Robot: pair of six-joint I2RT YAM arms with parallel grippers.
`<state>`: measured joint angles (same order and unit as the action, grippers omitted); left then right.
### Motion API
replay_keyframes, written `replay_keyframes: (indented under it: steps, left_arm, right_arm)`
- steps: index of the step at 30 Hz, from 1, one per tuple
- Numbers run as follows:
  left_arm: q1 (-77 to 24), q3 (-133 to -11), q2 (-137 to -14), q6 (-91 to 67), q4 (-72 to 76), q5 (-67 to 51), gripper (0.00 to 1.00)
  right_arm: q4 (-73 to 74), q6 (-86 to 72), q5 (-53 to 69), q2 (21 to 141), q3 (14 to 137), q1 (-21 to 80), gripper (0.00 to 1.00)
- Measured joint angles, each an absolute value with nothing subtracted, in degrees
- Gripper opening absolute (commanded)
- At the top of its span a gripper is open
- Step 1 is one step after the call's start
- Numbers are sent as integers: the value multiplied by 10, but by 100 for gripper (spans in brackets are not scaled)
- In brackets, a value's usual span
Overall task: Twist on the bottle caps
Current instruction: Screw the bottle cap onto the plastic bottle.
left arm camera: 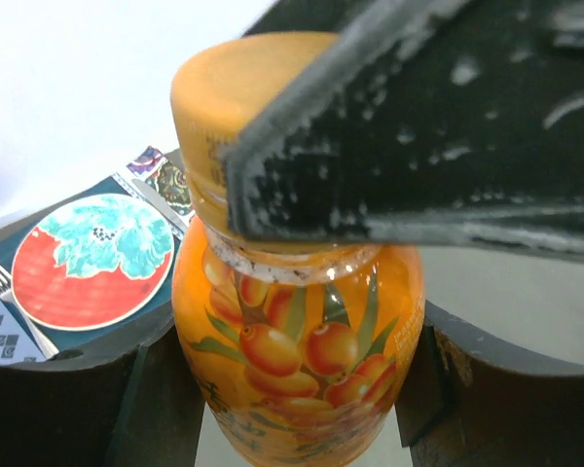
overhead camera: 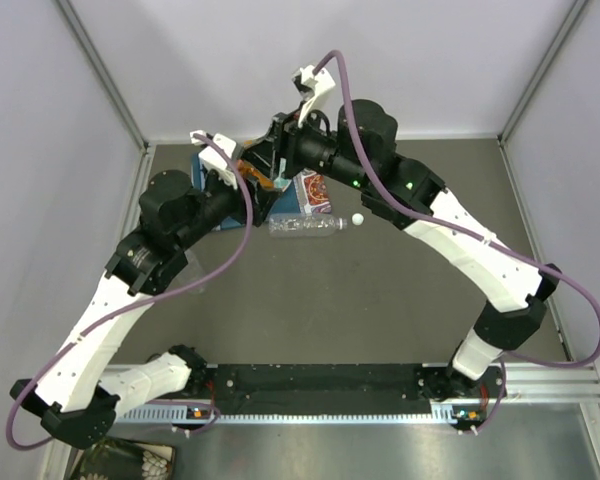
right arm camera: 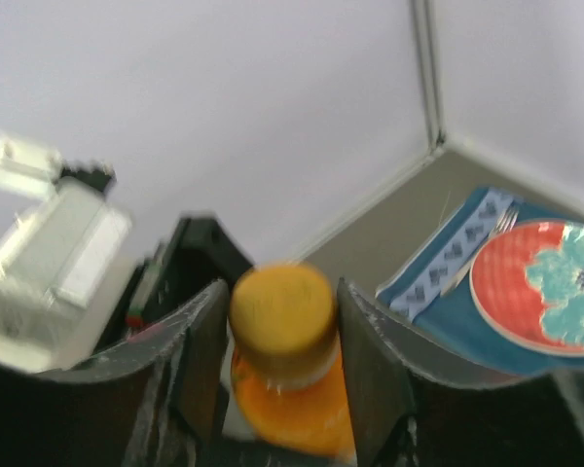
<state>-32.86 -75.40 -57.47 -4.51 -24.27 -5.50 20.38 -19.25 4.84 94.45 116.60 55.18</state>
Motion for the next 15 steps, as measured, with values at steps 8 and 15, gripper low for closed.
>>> replay_keyframes:
  steps: [8, 15]
  left_arm:
    - [-322, -737, -549, -38, -156, -82, 0]
    - [-321, -714, -534, -39, -120, -171, 0]
  right_arm:
    - [305, -225, 124, 953, 1222, 531, 84]
    - [309, -245, 305, 923, 1212, 465, 99]
